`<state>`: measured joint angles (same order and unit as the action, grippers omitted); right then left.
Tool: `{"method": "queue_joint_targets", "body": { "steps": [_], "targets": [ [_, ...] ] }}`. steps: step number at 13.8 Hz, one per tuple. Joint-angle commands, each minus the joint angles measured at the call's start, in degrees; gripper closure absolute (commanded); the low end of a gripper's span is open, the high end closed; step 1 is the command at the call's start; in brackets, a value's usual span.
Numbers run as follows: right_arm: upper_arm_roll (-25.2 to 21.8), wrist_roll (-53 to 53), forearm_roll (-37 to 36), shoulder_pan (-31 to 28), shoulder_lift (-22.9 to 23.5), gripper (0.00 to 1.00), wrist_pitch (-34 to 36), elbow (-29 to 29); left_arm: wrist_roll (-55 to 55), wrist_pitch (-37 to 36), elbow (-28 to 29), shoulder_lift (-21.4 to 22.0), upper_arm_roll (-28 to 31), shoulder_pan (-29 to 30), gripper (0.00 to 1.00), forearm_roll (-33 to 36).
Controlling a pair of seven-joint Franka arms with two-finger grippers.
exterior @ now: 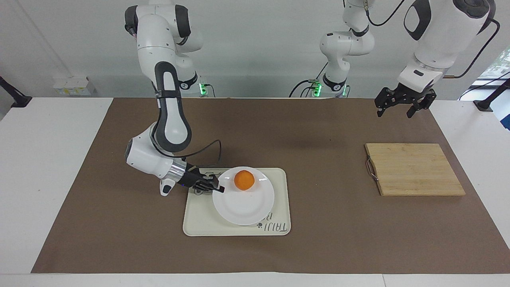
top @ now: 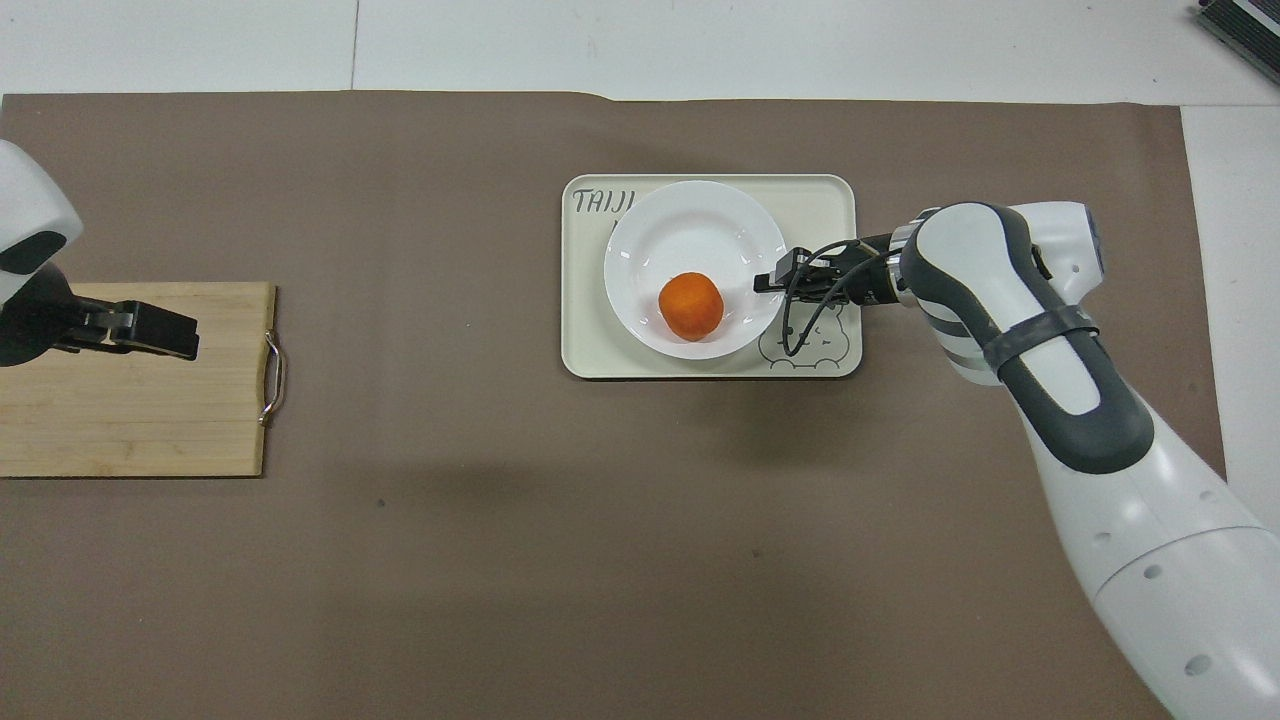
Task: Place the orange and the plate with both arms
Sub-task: 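Slide the plate with the right gripper onto the bear tray, then open the right gripper and lift it away from the plate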
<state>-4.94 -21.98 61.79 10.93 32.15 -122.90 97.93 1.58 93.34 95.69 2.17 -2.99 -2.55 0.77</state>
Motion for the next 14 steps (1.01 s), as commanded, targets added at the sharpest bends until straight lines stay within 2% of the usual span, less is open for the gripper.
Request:
{"method": "queue_joint_targets", "body": {
  "steps": [1,3,5,6,8,9,11,14],
  "targets": [
    [0.6,0.2,-0.6,0.1,0.1,1.0,-2.9,0.1,-0.4,0.9,1.6,1.3,-0.3,0.6,0.0,-0.1],
    [0.5,0.3,-0.2,0.9,0.2,0.97,-3.4,0.5,-0.4,0.9,1.6,1.3,-0.3,0.6,0.0,-0.1],
    [0.5,0.4,-0.2,0.9,0.1,0.59,-3.4,0.5,-0.4,0.9,1.6,1.3,-0.3,0.7,0.0,-0.1],
    [0.5,0.4,-0.2,0.9,0.1,0.33,-3.5,0.7,-0.4,0.9,1.6,1.3,-0.3,0.7,0.0,-0.1],
    [0.5,0.3,-0.8,0.8,0.0,0.04,-3.3,0.9,-0.4,0.9,1.6,1.3,-0.3,0.7,0.0,-0.1],
    [0.5,0.4,-0.9,0.5,-0.1,0.0,-3.3,0.8,-0.4,0.9,1.6,1.3,-0.3,0.7,0.0,-0.1],
    [-0.1,3.0,-1.9,0.6,-1.2,0.0,-3.3,0.8,-0.4,0.9,1.6,1.3,-0.3,0.7,0.0,-0.1],
    [-0.1,8.9,-9.5,0.6,-2.5,0.0,-3.3,0.2,-0.4,0.9,1.6,1.3,-0.3,0.6,0.0,-0.1]
  ]
}}
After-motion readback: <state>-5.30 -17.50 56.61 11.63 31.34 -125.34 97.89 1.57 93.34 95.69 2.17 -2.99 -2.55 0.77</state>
